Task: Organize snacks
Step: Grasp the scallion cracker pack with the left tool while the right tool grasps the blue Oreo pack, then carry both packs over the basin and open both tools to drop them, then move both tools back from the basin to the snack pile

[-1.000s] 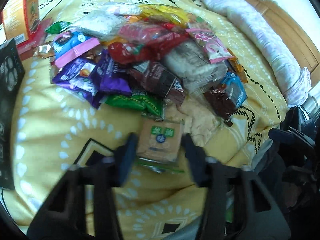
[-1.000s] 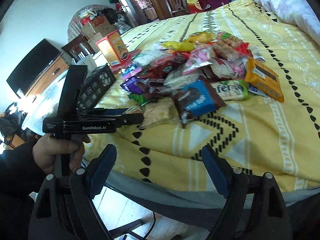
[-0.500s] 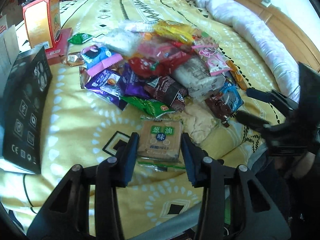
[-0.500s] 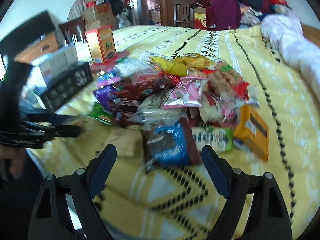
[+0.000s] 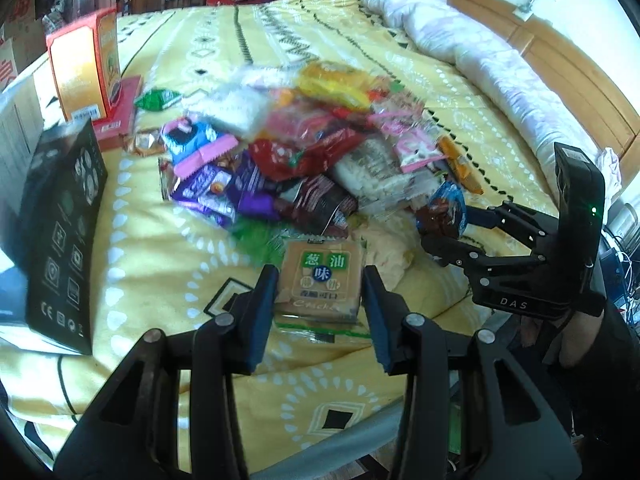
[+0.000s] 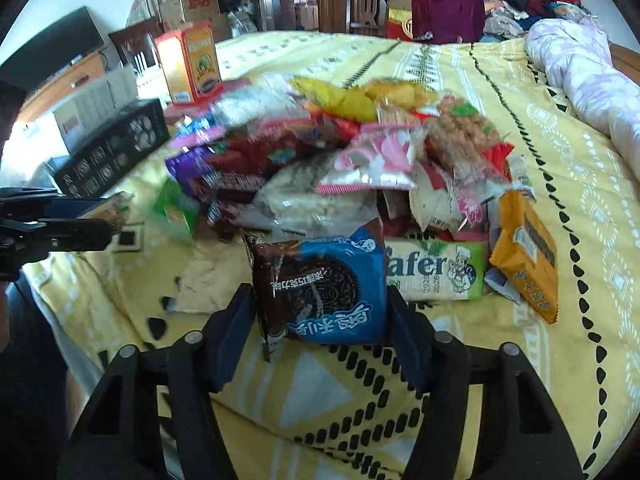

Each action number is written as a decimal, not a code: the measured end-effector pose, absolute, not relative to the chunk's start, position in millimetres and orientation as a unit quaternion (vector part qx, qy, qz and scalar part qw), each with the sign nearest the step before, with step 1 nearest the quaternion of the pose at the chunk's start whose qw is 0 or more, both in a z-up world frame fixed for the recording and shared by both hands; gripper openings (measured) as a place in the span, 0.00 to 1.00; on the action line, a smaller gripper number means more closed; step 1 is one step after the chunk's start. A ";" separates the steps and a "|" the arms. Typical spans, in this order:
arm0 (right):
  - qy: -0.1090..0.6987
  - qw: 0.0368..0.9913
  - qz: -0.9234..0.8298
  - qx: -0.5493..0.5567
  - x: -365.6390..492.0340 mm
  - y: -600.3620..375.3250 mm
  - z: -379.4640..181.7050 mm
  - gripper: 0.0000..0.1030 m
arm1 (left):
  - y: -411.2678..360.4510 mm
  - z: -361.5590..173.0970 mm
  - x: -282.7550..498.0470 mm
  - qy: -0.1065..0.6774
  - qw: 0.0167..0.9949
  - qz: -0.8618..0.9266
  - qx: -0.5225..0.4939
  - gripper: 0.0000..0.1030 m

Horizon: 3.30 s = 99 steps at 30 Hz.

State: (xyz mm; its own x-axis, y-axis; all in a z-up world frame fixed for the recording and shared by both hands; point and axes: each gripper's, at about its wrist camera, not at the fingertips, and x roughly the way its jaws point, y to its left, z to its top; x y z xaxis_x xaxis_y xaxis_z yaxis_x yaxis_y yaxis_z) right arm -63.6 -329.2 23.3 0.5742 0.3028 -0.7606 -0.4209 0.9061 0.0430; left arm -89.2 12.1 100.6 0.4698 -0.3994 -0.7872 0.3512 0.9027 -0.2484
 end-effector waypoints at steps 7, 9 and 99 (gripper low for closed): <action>0.393 0.894 0.204 -0.060 -73.8 -333.3 48.4 0.54 | 18.3 122.1 -95.1 0.433 0.874 -0.219 -0.026 0.42; 0.389 0.897 0.204 -0.056 -76.4 -334.8 54.3 0.54 | 22.9 128.1 -95.6 0.425 0.879 -0.215 -0.029 0.42; 0.335 0.761 0.549 -0.081 -88.1 86.0 192.6 0.66 | 361.3 197.8 -171.2 0.335 0.917 0.145 -0.162 0.68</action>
